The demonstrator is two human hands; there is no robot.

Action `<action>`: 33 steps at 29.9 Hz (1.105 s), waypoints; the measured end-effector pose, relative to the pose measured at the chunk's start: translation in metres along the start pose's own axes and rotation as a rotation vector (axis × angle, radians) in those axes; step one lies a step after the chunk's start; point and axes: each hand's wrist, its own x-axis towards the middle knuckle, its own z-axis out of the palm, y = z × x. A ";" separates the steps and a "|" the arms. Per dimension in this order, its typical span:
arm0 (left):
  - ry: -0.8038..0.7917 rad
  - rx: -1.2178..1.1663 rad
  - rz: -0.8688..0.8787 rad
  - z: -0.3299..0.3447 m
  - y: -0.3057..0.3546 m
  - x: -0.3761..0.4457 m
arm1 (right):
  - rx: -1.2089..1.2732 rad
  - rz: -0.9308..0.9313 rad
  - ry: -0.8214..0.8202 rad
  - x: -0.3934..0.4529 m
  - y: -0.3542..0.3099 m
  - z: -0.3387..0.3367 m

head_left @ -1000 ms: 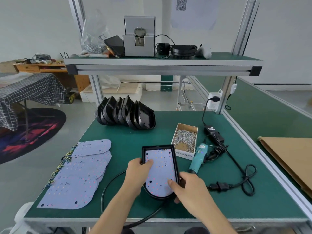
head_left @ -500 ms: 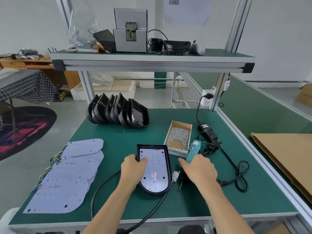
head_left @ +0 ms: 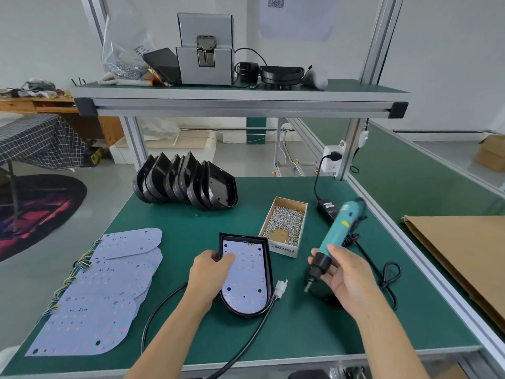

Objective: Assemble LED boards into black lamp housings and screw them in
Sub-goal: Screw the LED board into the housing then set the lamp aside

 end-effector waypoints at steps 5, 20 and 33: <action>0.071 0.146 0.046 -0.005 0.008 -0.012 | 0.266 -0.028 -0.117 -0.005 0.011 0.013; -0.159 0.784 0.798 0.076 0.101 0.021 | 0.374 -0.094 -0.126 0.003 0.038 0.024; -0.136 1.265 0.640 0.147 0.093 0.081 | 0.210 -0.171 -0.071 0.005 0.043 0.026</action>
